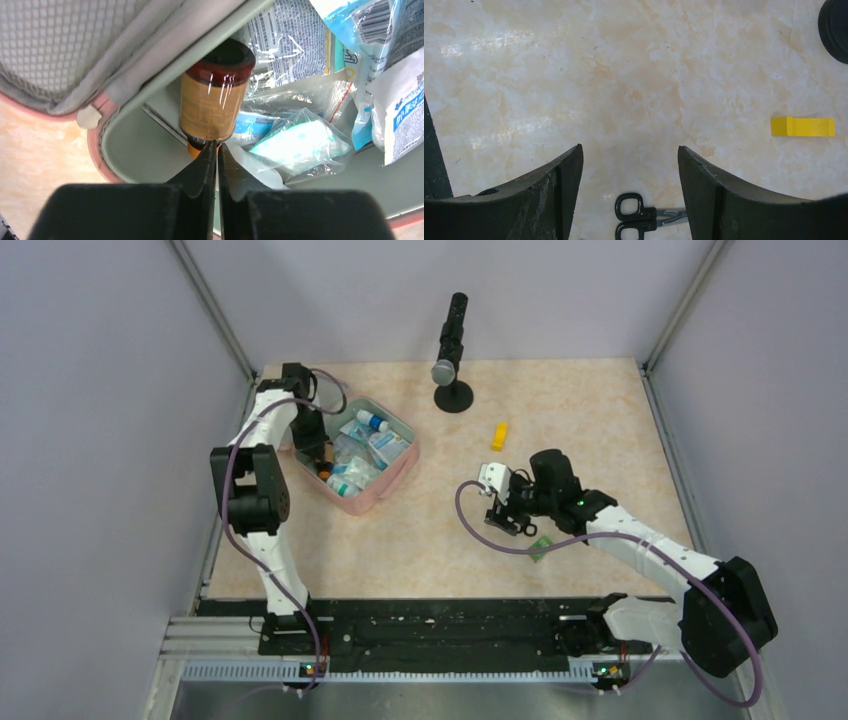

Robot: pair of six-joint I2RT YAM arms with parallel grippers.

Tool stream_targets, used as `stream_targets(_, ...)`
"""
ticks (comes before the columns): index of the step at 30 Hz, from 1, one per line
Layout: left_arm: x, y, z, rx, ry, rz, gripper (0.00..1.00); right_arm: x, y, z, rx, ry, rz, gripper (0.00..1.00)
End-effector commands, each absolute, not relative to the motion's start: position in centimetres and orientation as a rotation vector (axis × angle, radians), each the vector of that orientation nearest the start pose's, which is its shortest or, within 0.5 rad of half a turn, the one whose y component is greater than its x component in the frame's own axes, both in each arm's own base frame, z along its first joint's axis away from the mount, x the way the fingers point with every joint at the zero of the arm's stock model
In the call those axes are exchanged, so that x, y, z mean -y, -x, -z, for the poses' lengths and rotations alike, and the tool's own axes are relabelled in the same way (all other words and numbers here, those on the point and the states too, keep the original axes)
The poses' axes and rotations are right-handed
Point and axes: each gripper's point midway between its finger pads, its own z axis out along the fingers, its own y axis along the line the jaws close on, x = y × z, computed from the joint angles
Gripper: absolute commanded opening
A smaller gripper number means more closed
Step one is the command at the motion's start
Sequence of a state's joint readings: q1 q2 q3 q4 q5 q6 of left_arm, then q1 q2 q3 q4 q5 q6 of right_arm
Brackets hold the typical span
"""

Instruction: Organize the medicine kit

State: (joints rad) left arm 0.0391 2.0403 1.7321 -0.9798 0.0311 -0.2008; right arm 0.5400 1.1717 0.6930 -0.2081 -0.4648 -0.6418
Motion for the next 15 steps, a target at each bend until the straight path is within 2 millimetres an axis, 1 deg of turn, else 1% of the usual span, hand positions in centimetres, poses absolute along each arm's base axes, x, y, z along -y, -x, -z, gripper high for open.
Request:
stream_targets(1,-0.1,-40.9,-10.1,-2.807,0.424,0.112,0.07,-22.2,-25.8,-12.6,-1.664,1.404,-0.483,0.69)
stream_targets(3,0.2,-40.3,-9.7,-2.827,0.426,0.132,0.07,-22.3,-25.8,-12.6,-1.661,1.406,-0.485,0.69)
stream_targets(4,0.3,-40.2,-9.5,-2.831,0.421,0.14,0.1,-22.3,-25.8,-12.6,-1.659,1.407,-0.488,0.69)
stream_targets(6,0.2,-40.7,-9.3,-2.826,0.398,0.14,0.27,-22.3,-25.8,-12.6,-1.66,1.406,-0.488,0.69)
stream_targets(8,0.0,-41.8,-9.5,-2.8,0.37,0.128,0.41,-22.2,-25.8,-12.6,-1.664,1.405,-0.49,0.69)
stream_targets(9,-0.1,-42.5,-9.5,-2.788,0.353,0.122,0.44,-22.2,-25.7,-12.6,-1.664,1.404,-0.489,0.69)
stream_targets(10,-0.4,-43.1,-9.6,-2.776,0.333,0.108,0.45,-22.3,-25.7,-12.6,-1.663,1.403,-0.489,0.69)
stream_targets(13,-1.2,-45.2,-9.8,-2.74,0.282,0.05,0.46,-22.2,-25.7,-12.6,-1.664,1.404,-0.489,0.69)
stream_targets(15,-1.4,-46.3,-9.4,-2.732,0.247,0.039,0.47,-22.2,-25.8,-12.7,-1.662,1.404,-0.484,0.69)
